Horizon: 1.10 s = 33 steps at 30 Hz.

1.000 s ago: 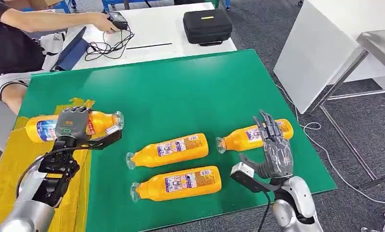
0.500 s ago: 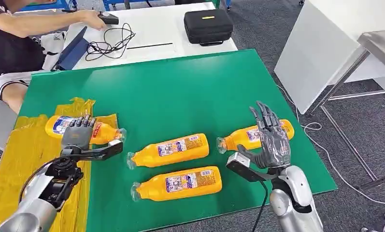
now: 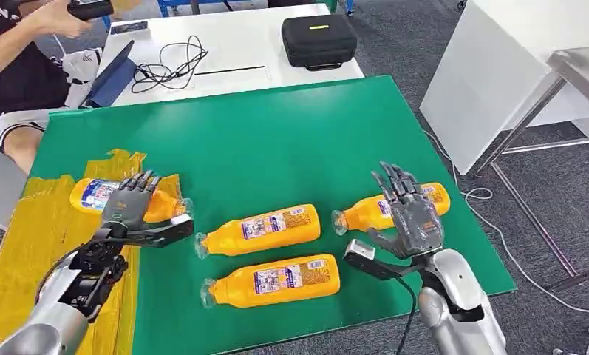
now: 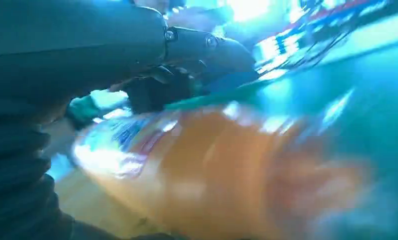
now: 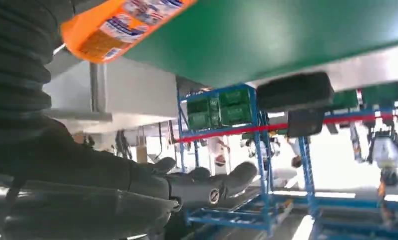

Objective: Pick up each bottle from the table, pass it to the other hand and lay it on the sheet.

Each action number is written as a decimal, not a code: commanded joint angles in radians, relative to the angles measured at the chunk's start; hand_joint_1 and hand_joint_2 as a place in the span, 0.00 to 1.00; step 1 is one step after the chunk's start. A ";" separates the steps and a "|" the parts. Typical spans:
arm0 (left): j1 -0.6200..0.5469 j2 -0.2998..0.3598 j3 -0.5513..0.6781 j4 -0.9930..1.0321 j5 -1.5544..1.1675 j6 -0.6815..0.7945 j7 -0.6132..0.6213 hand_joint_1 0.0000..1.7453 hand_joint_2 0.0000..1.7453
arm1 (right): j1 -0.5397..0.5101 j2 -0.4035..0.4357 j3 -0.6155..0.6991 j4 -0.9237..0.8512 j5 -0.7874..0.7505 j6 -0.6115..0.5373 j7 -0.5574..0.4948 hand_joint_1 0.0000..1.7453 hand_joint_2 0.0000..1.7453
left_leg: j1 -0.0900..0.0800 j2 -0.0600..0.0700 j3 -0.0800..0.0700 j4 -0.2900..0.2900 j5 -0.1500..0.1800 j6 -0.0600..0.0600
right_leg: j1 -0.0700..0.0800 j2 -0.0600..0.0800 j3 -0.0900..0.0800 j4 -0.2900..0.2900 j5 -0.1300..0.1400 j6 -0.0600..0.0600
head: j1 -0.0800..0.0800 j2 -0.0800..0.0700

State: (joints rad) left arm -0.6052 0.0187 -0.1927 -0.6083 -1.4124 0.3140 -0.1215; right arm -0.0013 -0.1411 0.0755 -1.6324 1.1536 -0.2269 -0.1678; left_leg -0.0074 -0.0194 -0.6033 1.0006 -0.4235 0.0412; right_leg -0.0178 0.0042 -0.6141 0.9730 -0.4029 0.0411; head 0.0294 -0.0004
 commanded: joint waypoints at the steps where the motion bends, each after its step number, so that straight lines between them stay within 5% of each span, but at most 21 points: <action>1: 0.195 -0.014 0.031 -0.539 0.498 -0.143 -0.322 0.00 1.00 | -0.038 -0.159 -0.025 0.153 0.022 0.158 -0.084 0.00 1.00 | 0.002 0.002 0.006 0.001 -0.005 -0.002 | 0.002 0.000 0.007 -0.001 -0.004 -0.001 | 0.000 0.000; 8: 0.271 -0.003 0.031 -0.707 0.766 -0.243 -0.483 0.00 1.00 | -0.206 -0.211 -0.005 0.371 -0.023 0.185 -0.138 0.00 1.00 | 0.000 0.008 0.004 0.001 -0.004 -0.001 | 0.000 0.007 0.003 -0.001 0.000 -0.001 | -0.002 0.000; 10: 0.318 0.011 0.012 -0.845 1.001 -0.385 -0.577 0.00 1.00 | -0.282 -0.229 0.012 0.487 -0.017 0.169 -0.130 0.00 1.00 | 0.000 0.005 0.003 0.001 -0.004 -0.002 | 0.000 0.003 0.003 -0.001 -0.001 -0.001 | 0.000 0.000; 26: 0.371 0.038 -0.002 -0.965 1.130 -0.417 -0.577 0.00 1.00 | -0.343 -0.219 0.026 0.579 0.006 0.147 -0.124 0.00 1.00 | 0.000 0.002 0.003 0.000 -0.002 -0.001 | 0.000 0.001 0.003 -0.001 -0.001 -0.001 | -0.001 0.000; 33: 0.391 -0.032 0.082 -0.956 1.203 -0.538 -0.575 0.00 1.00 | -0.508 -0.203 0.086 0.859 0.160 0.090 -0.035 0.00 1.00 | 0.000 0.005 0.004 0.000 -0.003 -0.001 | 0.000 0.004 0.004 -0.001 0.000 -0.001 | -0.001 0.000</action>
State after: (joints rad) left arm -0.2155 0.0290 -0.1743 -1.5877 -0.2353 -0.1427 -0.7012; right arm -0.3187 -0.3784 0.0851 -1.1028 1.2201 -0.0992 -0.2551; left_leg -0.0085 -0.0202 -0.6037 1.0005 -0.4240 0.0421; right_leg -0.0192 0.0035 -0.6140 0.9728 -0.4029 0.0416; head 0.0286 -0.0004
